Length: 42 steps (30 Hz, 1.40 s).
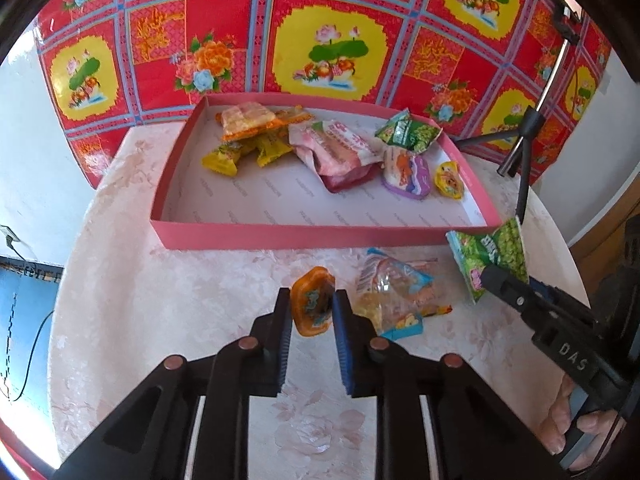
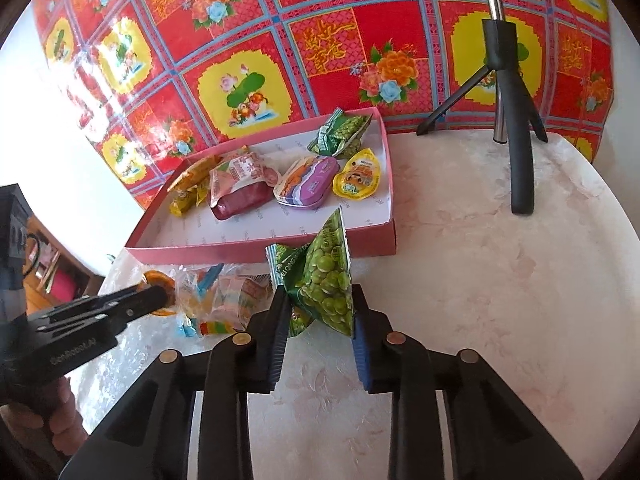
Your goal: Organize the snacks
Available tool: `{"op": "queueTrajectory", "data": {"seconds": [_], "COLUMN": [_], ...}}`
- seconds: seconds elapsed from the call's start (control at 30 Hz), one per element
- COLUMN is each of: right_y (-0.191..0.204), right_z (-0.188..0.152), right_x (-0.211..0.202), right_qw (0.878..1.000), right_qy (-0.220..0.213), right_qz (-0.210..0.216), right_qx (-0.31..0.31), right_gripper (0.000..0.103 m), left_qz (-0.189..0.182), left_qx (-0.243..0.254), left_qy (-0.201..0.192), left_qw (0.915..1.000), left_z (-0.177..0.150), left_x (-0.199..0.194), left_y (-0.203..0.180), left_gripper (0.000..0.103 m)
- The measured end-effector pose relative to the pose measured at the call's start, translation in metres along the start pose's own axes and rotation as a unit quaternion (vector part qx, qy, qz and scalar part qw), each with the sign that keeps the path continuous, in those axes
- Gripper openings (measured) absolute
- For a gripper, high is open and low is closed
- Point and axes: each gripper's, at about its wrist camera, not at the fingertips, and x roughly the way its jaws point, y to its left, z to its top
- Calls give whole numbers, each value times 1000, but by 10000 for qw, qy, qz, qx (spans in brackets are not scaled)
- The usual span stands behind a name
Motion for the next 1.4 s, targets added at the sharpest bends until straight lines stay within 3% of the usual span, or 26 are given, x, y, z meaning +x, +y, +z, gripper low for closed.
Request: {"op": "queueTrajectory", "data": {"seconds": [0.17,0.4,0.43,0.47,0.57,0.97,1.13,1.3,1.4], "right_y": [-1,0,0,1,3,11,13,12,10], "right_z": [1,1,0,0,-1,2,3,2,1], "right_x": [-4,-4,-3,-3,-5,-18,-23,-23,-23], "right_qw": [10000,10000,10000,9999,9999,9992,9987,9988,9989], "right_qy": [-73,-73,-76,-78,-100,-275,-350,-350,-337], "right_qz": [13,38,38,44,54,103,137,148,158], "right_qx": [4,-24,-34,-45,-104,-284,-330,-316,-278], "right_gripper": [28,27,27,27,26,25,25,25,25], "left_qz": [-7,41,59,5,-120,-193,-159,-268,-411], "left_qx": [-92,-112,-94,-85,-102,-44,90,74,101], "left_qy": [128,18,-8,-16,-38,-408,-491,-234,-136], "left_qw": [9999,9999,9999,10000,9999,9990,9986,9993,9990], "left_z": [-6,-7,-7,-6,-6,-5,-4,-9,-12], "left_x": [12,17,16,16,13,-10,-15,-6,-2], "left_y": [0,-1,-1,-1,0,-3,-7,-8,-12], "left_gripper": [29,30,27,18,8,2,2,4,14]}}
